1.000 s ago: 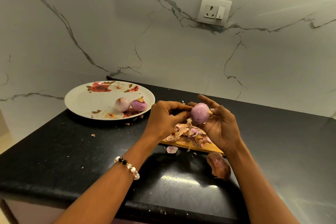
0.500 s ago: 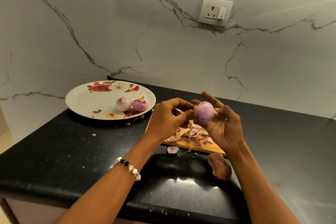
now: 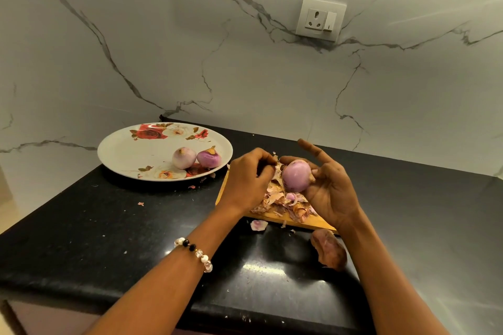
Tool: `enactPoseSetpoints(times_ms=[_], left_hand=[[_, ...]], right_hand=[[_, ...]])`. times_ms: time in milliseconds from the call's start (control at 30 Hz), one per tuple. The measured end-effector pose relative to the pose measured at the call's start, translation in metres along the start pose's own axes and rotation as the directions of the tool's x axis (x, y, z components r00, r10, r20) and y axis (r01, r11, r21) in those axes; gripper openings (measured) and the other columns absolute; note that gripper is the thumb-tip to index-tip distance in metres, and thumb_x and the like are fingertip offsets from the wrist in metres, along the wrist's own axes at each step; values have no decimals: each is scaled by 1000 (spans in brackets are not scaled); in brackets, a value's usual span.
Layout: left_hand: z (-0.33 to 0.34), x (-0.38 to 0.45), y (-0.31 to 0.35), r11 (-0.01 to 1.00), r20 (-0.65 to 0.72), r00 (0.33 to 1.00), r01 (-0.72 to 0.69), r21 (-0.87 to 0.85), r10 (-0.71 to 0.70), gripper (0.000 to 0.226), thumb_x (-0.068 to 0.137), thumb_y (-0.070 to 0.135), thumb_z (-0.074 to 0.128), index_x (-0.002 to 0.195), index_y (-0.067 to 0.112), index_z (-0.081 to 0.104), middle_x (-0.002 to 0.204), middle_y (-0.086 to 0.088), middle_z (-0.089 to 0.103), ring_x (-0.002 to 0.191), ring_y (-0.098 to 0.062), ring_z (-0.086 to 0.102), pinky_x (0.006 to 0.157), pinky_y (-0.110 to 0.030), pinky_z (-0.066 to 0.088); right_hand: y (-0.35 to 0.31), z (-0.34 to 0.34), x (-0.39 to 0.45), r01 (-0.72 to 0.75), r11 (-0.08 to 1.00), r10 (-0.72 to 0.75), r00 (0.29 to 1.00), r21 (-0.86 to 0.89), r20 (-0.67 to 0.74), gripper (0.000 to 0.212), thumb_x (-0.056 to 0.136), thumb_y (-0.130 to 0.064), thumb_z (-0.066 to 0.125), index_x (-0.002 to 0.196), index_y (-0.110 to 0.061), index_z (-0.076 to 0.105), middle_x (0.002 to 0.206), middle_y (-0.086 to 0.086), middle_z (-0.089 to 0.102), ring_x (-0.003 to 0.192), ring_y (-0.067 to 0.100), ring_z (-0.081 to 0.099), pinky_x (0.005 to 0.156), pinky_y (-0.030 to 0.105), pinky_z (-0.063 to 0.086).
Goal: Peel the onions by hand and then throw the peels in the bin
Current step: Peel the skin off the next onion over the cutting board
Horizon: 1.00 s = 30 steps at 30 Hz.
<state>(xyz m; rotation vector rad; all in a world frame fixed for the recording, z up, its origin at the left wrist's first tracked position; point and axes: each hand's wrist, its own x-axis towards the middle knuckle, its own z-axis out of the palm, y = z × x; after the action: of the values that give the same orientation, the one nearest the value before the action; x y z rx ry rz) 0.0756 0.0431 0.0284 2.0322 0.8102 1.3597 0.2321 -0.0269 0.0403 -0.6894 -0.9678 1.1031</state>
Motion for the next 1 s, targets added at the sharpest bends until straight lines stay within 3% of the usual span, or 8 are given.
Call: enactPoseSetpoints(times_ms=[67, 167, 267, 400, 467, 633, 800, 1000], left_hand=[[-3, 3, -3, 996, -51, 995, 80, -43, -83, 10, 93, 12, 57, 99, 11, 65, 91, 2, 66, 82, -8, 62, 70, -10, 50], [-4, 4, -2, 977, 83, 988, 139, -163, -127, 25, 92, 32, 59, 109, 14, 63, 96, -2, 69, 82, -15, 68, 73, -33, 59], [-3, 0, 1, 972, 189, 975, 153, -176, -120, 45, 81, 37, 70, 121, 18, 60, 98, 0, 69, 78, -13, 70, 69, -33, 60], [-5, 2, -1, 940, 199, 970, 192, -280, -139, 56, 77, 37, 71, 130, 22, 57, 112, -4, 67, 99, -16, 66, 77, -37, 60], [-4, 3, -2, 914, 203, 966, 222, -338, -160, 50, 80, 36, 69, 128, 25, 59, 115, -5, 66, 103, -19, 66, 80, -40, 59], [-4, 3, -2, 899, 188, 960, 264, -348, -209, 34, 90, 19, 64, 124, 24, 62, 115, -4, 66, 107, -18, 63, 86, -36, 57], [-5, 3, -2, 909, 217, 948, 292, -298, -234, 36, 85, 20, 70, 120, 14, 66, 109, -6, 69, 100, -19, 67, 83, -40, 58], [-8, 1, -4, 951, 256, 948, 240, -195, -187, 26, 81, 15, 73, 107, 13, 73, 92, -4, 74, 83, -17, 71, 76, -41, 60]], right_hand=[[2, -2, 1, 23, 999, -23, 1000, -44, 14, 58, 83, 1, 38, 140, -5, 41, 111, 30, 66, 106, 37, 66, 79, 41, 59], [4, -5, 3, 82, 967, -79, 997, -240, 21, 57, 86, 8, 41, 140, -8, 41, 112, 25, 68, 109, 38, 64, 84, 41, 58], [6, -9, 3, 123, 929, -114, 992, -349, 47, 59, 88, 13, 45, 143, -9, 39, 118, 22, 66, 111, 37, 63, 85, 38, 58], [3, -6, 2, 164, 910, -169, 985, -381, 20, 72, 74, -26, 83, 135, -11, 48, 124, 13, 65, 115, 31, 63, 88, 38, 56], [3, -5, 1, 157, 900, -167, 986, -406, 11, 79, 65, -38, 87, 130, -7, 54, 123, 12, 65, 115, 30, 63, 87, 35, 56], [5, -5, 0, 199, 790, -179, 979, -580, 93, 64, 66, -11, 82, 125, -5, 59, 120, 9, 66, 114, 27, 63, 92, 37, 56], [1, -6, -2, 237, 738, -202, 971, -632, 128, 53, 67, -7, 80, 118, -10, 64, 114, 4, 70, 110, 23, 65, 89, 30, 55], [2, -13, -1, 216, 657, -140, 976, -723, 164, 50, 74, 12, 74, 114, -18, 70, 112, -1, 72, 109, 22, 65, 89, 40, 57]])
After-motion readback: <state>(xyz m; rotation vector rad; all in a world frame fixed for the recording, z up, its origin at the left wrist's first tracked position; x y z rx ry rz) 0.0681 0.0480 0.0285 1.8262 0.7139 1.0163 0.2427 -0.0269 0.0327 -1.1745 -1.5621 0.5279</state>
